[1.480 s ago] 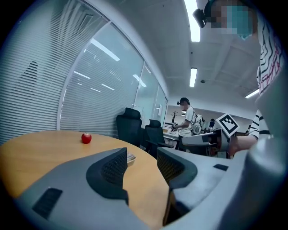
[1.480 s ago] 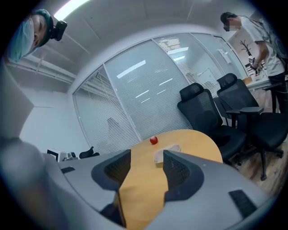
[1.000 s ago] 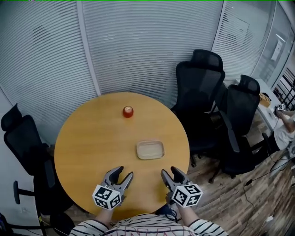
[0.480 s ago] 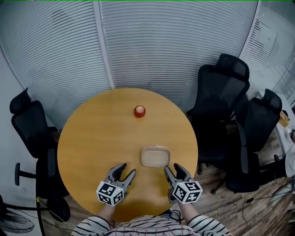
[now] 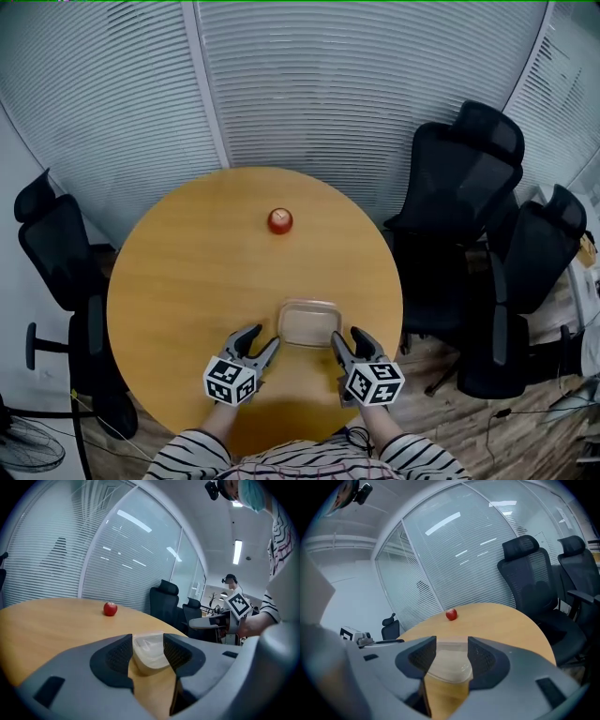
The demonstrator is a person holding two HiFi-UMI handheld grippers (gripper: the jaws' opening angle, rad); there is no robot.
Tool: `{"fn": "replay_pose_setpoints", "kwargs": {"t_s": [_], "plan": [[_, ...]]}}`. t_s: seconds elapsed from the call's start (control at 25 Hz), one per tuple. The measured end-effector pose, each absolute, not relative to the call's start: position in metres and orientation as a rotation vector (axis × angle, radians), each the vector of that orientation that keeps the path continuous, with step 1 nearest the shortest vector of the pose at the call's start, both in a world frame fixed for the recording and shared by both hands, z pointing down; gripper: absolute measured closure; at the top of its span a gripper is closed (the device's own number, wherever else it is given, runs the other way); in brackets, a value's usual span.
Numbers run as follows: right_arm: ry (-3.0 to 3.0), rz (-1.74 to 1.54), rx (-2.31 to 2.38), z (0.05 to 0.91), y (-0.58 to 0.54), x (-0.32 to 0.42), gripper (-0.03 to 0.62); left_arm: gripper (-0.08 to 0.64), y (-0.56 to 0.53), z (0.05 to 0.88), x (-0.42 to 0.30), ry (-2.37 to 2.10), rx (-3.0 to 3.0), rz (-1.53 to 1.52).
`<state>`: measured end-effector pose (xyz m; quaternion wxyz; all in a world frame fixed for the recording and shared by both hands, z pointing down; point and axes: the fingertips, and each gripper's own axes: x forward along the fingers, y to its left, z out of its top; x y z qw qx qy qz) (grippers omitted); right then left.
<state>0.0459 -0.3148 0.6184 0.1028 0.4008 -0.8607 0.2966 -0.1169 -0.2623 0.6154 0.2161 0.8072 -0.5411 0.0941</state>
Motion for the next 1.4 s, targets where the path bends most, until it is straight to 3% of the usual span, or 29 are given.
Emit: {"fn": "replay_pose_setpoints", "kwargs": {"t_s": [0.56, 1.4], "plan": [[-2.48, 0.952, 1.096, 0.677, -0.342, 0.046, 0.374, 0.347, -0.314, 0.677, -0.107, -1.403, 2.074, 0.247], [-2.493, 1.014, 1.064, 0.685, -0.346, 0.038, 0.411, 0.347, -0.323, 0.674, -0.092, -1.357, 2.099, 0.217]]}}
